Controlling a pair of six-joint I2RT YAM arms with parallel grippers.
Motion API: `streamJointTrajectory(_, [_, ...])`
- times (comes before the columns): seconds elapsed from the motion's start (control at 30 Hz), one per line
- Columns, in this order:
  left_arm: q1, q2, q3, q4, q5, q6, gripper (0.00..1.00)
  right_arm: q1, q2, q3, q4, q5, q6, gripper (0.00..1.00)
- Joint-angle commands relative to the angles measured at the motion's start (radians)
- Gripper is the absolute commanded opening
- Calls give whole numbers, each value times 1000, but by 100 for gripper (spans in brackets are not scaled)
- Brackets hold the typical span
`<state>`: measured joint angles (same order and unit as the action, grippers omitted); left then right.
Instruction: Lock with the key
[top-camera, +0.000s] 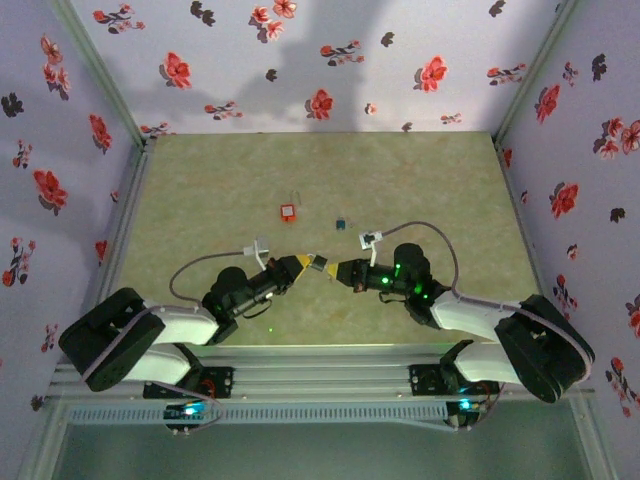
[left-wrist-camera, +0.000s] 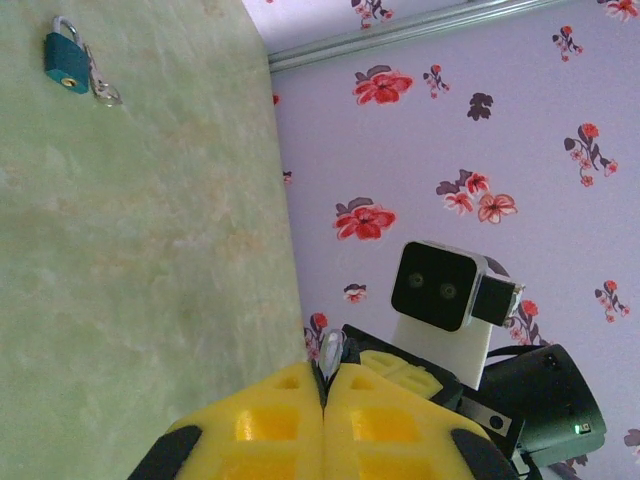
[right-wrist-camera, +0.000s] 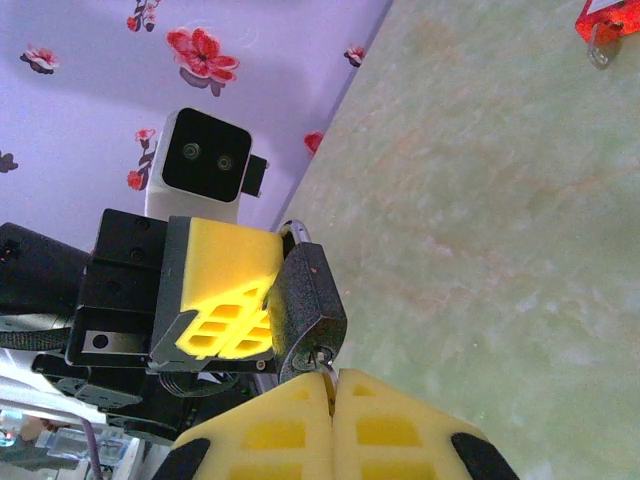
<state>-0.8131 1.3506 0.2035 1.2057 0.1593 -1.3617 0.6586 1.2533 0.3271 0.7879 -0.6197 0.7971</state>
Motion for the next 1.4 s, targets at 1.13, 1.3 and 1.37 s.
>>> streamJointTrajectory(1.13, [68, -14, 86, -316, 23, 60, 0, -51, -520, -93, -364, 359, -124, 0])
streamJointTrajectory(1.3, [67, 7, 218, -546, 94, 150, 0, -67, -607, -111, -433, 463, -130, 0])
streamJointTrajectory(1.37, [67, 39, 277, -622, 143, 190, 0, -72, -623, -115, -452, 491, -131, 0])
